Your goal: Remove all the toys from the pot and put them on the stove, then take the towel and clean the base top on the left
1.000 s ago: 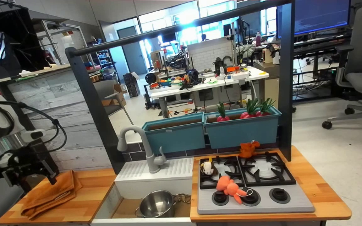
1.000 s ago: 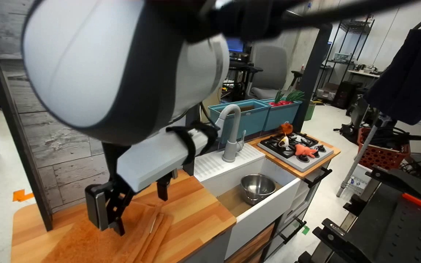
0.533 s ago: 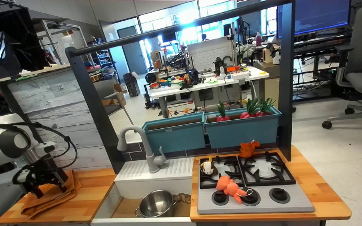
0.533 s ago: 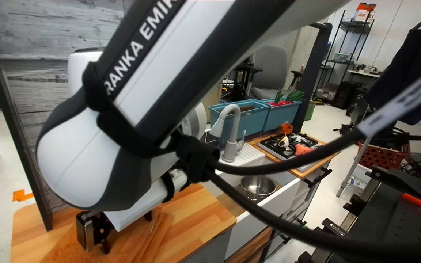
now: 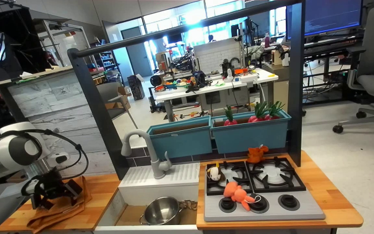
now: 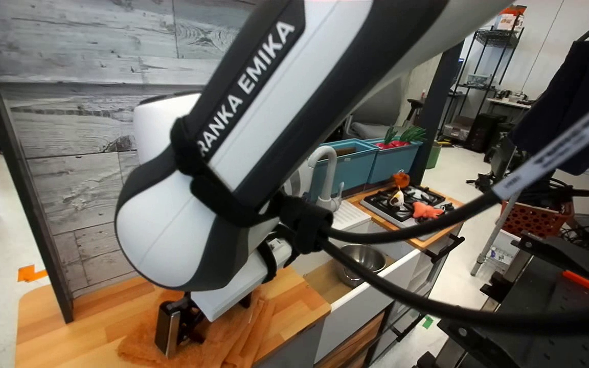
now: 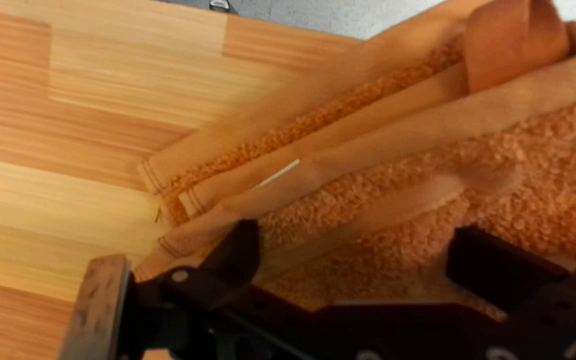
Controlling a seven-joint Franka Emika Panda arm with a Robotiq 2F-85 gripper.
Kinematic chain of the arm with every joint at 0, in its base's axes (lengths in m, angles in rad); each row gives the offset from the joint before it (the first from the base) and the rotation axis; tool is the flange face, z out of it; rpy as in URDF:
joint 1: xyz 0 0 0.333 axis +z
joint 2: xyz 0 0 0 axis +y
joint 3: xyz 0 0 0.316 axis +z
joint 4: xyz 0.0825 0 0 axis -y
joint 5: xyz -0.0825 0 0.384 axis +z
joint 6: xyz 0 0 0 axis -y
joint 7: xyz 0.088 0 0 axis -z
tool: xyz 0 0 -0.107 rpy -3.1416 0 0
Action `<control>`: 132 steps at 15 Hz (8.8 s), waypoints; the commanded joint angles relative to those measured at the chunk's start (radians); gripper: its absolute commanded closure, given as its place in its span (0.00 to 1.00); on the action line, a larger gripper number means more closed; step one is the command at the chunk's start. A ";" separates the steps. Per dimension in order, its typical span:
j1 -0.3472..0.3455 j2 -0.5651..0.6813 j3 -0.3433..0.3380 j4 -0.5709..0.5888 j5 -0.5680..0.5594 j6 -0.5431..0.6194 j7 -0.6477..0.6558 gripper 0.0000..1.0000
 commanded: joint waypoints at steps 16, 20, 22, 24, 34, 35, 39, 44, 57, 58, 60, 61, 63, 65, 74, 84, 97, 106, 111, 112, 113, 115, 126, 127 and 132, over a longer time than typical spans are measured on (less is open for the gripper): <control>0.093 0.054 0.066 -0.006 -0.003 0.152 0.056 0.00; 0.088 0.055 0.053 0.021 0.017 0.103 0.055 0.00; 0.050 0.030 0.003 -0.023 0.016 0.103 0.081 0.00; 0.024 0.015 -0.061 -0.045 0.008 0.107 0.136 0.00; -0.008 0.036 -0.001 -0.041 -0.007 0.094 0.078 0.00; 0.011 0.038 0.020 -0.037 -0.005 0.094 0.070 0.00; 0.090 0.071 0.063 0.030 0.001 0.062 0.084 0.00; 0.053 0.006 0.003 -0.053 0.003 -0.029 0.093 0.00; 0.036 0.030 -0.111 -0.021 -0.096 0.004 0.158 0.00; 0.062 0.039 -0.107 0.001 -0.109 0.017 0.166 0.00; 0.108 0.069 -0.103 0.057 -0.125 0.040 0.178 0.00; 0.128 0.086 -0.098 0.090 -0.120 0.048 0.190 0.00; 0.145 0.119 -0.077 0.158 -0.084 0.065 0.207 0.00; 0.150 0.153 -0.062 0.227 -0.056 0.071 0.228 0.00; -0.028 0.203 -0.119 0.279 0.038 0.040 0.302 0.00; 0.070 0.195 0.026 0.258 0.021 0.108 0.209 0.00; -0.074 0.159 -0.075 0.209 0.017 0.111 0.233 0.00; 0.075 0.172 0.040 0.211 -0.001 0.167 0.171 0.00; 0.019 0.151 0.006 0.191 0.022 0.154 0.195 0.00; -0.001 0.148 -0.006 0.186 0.028 0.155 0.208 0.00; -0.024 0.147 -0.025 0.187 0.034 0.160 0.223 0.00; -0.061 0.149 -0.047 0.197 0.040 0.153 0.234 0.00; 0.006 0.133 0.111 0.126 0.015 0.174 0.109 0.00; 0.014 0.136 0.110 0.133 0.015 0.169 0.112 0.00; -0.026 0.132 0.034 0.145 0.034 0.137 0.183 0.00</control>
